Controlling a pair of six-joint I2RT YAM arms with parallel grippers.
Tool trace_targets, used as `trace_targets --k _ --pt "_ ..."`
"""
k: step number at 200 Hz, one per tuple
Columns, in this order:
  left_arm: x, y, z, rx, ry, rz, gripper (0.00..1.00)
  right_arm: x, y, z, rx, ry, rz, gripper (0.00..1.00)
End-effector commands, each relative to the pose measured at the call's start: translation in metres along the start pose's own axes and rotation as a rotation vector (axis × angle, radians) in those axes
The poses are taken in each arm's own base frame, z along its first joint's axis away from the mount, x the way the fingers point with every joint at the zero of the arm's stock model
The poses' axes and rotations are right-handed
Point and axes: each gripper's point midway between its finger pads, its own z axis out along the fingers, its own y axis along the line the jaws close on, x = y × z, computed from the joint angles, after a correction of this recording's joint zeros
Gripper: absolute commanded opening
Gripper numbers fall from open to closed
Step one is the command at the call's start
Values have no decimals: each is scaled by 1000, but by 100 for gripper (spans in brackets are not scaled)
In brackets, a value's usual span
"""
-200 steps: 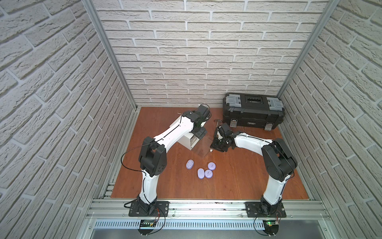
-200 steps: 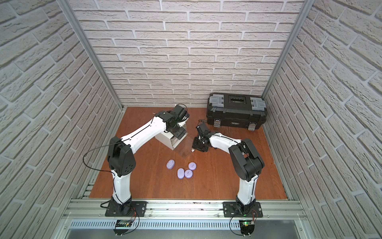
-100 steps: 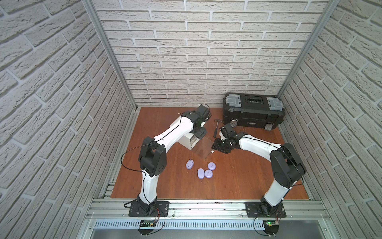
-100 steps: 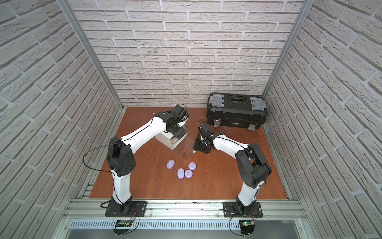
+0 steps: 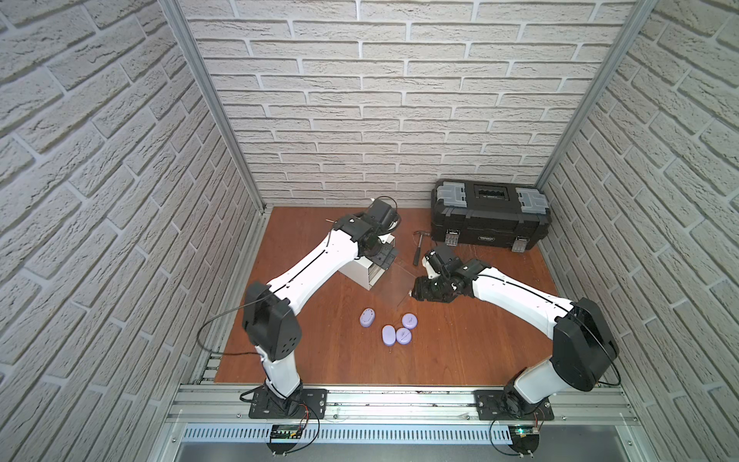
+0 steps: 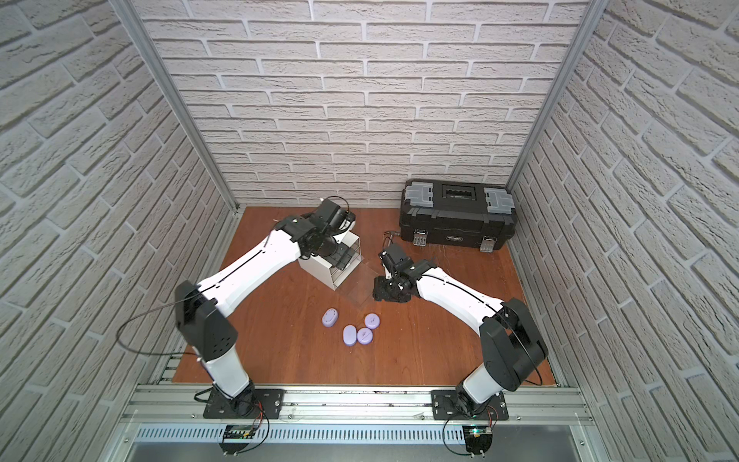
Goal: Put the bluetooth earphones in the drawer according to color
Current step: Pick up the Bluetooth earphone from the center of the board.
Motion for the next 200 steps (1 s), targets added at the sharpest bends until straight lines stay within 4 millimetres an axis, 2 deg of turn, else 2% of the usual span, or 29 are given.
trace_targets --k 1,17,32,60,91,135,200 --pt "-2 31 -50 -66 -132 -141 94 25 -7 -2 82 29 -96 60" --pt "16 46 -64 -96 -148 -205 95 34 -5 3 110 43 -136 60" --pt "38 57 -67 -114 -134 -259 95 41 -3 9 133 59 -168 61" --pt "75 68 -64 -128 -98 -336 95 47 2 20 183 85 -229 64" --pt "105 74 -60 -129 -74 -397 95 51 6 35 218 116 -263 65" --pt "125 79 -58 -125 -64 -443 95 47 16 43 221 117 -288 67" --pt "130 80 -57 -120 -62 -451 95 45 14 60 260 143 -295 68"
